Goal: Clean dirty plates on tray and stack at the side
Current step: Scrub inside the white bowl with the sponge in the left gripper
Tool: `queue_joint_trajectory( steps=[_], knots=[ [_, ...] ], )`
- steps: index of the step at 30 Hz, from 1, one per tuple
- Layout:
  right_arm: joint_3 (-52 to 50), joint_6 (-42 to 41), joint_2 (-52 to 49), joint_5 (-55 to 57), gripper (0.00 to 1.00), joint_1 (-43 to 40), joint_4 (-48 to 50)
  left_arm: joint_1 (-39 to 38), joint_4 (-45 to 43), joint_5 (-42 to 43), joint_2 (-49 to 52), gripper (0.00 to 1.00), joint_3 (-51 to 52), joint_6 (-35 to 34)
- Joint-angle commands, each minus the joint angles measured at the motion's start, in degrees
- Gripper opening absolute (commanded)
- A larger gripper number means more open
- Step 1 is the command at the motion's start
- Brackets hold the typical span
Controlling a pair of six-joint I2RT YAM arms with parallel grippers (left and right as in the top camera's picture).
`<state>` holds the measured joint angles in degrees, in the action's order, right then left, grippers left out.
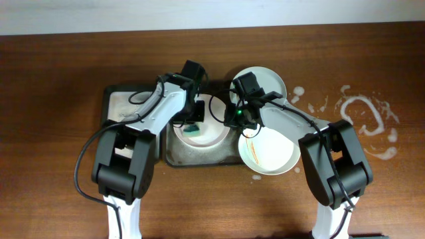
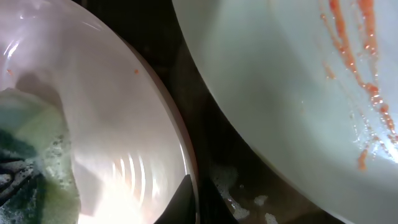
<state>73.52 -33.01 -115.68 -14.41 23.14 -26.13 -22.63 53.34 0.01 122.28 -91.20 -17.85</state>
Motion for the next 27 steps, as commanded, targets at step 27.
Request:
queue_joint_trajectory(
  steps=[27],
  knots=[
    [0.66, -0.02, 0.02, 1.53, 0.04, 0.26, -0.92, -0.48, 0.85, -8.13, 3.41, 0.01, 0.35, 5.86]
  ],
)
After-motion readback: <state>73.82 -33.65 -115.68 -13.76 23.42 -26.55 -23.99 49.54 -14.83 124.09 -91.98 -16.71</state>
